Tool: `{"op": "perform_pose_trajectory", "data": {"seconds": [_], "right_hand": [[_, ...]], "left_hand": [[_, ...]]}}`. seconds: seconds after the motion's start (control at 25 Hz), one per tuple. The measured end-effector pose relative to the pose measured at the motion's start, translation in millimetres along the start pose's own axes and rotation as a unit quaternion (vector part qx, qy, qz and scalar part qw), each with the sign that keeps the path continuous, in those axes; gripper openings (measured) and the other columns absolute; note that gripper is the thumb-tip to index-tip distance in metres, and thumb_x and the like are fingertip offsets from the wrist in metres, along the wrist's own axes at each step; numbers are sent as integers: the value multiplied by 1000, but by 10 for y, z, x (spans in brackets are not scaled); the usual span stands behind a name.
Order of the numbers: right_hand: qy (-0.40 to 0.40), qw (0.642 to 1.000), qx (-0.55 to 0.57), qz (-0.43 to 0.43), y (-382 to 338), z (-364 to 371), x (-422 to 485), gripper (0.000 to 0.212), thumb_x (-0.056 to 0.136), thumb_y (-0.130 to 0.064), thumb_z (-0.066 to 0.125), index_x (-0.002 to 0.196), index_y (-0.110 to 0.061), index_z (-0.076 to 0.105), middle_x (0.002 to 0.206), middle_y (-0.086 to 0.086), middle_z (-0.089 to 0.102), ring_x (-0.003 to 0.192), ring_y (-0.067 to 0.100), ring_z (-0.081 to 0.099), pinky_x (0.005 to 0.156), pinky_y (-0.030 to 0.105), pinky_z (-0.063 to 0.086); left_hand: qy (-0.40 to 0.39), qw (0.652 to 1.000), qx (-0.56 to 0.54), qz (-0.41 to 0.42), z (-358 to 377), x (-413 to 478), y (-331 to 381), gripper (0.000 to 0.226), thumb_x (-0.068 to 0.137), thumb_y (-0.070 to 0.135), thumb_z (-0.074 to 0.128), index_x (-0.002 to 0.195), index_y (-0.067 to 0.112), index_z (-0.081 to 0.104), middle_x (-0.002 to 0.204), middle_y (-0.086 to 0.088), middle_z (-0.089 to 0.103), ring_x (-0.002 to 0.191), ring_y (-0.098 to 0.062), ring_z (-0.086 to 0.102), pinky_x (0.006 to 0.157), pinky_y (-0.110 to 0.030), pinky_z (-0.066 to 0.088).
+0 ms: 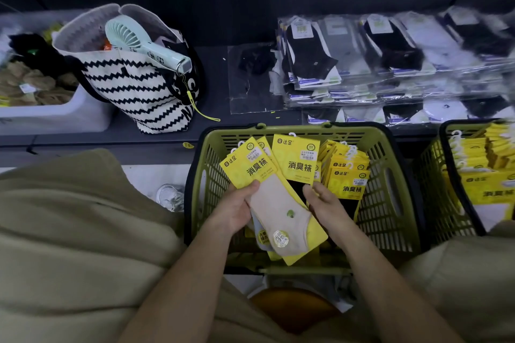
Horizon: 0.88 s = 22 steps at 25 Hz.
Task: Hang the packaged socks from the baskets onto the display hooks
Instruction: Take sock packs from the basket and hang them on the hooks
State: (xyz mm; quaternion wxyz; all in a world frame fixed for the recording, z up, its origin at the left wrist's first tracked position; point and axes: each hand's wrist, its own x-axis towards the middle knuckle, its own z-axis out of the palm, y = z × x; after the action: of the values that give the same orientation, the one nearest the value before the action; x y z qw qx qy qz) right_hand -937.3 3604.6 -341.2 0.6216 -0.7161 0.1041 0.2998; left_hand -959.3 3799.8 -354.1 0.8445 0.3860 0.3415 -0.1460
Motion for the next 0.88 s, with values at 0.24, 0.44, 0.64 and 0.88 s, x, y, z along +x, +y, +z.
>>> {"op": "perform_pose_trajectory", "data": {"seconds": [0.24, 0.44, 0.64, 0.88], "right_hand": [[216, 946, -148, -191, -174, -100, 23, 23, 98, -12, 41, 76, -12, 47, 68, -4, 42, 63, 12, 39, 56, 22, 30], [187, 944, -145, -232, -300, -104, 30, 15, 98, -11, 43, 84, -12, 46, 69, -11, 45, 64, 1, 41, 56, 9, 31], [159, 974, -85, -137, -122, 172, 53, 7, 94, -17, 51, 94, -11, 47, 82, -3, 60, 76, 12, 58, 67, 25, 45], [165, 972, -155, -59, 96, 126, 299, 23, 92, -28, 56, 102, -7, 59, 97, 7, 64, 92, 23, 59, 75, 29, 42]], "left_hand": [[72, 988, 17, 136, -4, -21, 162, 37, 87, -3, 56, 122, 10, 52, 112, -9, 65, 100, -27, 62, 87, -42, 50], [89, 983, 53, 152, 144, -14, 217, 26, 93, 10, 53, 119, 13, 55, 114, -7, 65, 104, -27, 61, 91, -41, 49], [57, 983, 111, 137, 278, -73, 27, 44, 93, 32, 50, 128, 5, 49, 122, -13, 62, 112, -29, 60, 98, -47, 46], [114, 965, 157, 177, 223, -35, 55, 35, 88, 12, 62, 120, 4, 52, 116, -14, 65, 106, -28, 63, 94, -47, 50]]}}
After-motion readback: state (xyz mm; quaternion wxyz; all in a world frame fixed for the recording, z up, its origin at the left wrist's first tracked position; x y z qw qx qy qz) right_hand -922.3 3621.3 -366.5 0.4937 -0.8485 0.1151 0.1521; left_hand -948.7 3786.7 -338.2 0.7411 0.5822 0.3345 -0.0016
